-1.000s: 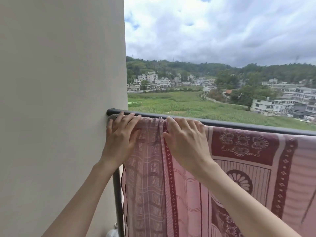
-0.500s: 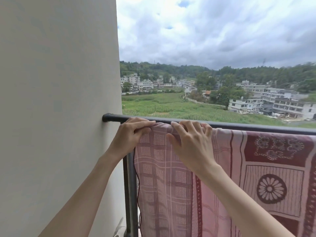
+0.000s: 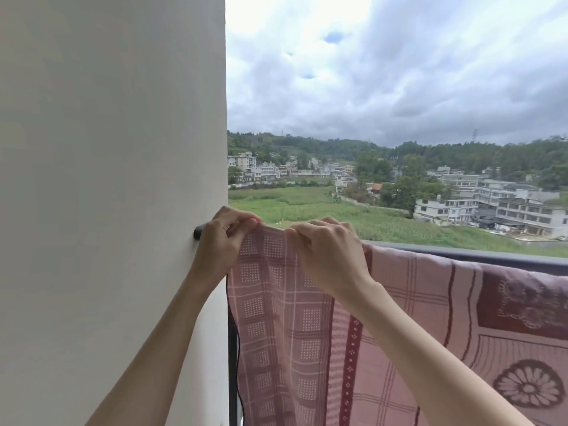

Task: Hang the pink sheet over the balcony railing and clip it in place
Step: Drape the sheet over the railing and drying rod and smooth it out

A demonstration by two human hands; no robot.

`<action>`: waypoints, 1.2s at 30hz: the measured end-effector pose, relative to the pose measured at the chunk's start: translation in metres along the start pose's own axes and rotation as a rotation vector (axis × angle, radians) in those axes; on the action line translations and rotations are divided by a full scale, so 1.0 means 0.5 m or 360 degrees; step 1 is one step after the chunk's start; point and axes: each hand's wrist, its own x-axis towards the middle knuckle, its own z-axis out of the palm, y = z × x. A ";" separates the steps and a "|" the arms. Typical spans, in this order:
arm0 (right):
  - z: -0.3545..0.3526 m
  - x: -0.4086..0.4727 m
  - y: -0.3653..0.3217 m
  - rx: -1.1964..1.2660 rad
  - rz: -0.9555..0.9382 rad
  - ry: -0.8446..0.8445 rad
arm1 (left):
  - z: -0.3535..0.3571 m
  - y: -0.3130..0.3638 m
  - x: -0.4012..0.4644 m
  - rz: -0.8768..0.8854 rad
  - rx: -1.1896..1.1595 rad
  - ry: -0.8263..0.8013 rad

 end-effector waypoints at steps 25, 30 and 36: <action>0.115 -0.209 0.196 -0.0539 -0.0297 0.0115 | 0.206 -0.116 -0.194 -0.0832 -0.0863 -0.0358; 0.173 -0.313 0.243 -0.0522 -0.0253 -0.0278 | 0.267 -0.142 -0.301 -0.0891 -0.0850 -0.0133; 0.158 -0.445 0.286 -0.0500 -0.0213 -0.0501 | 0.270 -0.119 -0.307 -0.0813 -0.0537 0.0095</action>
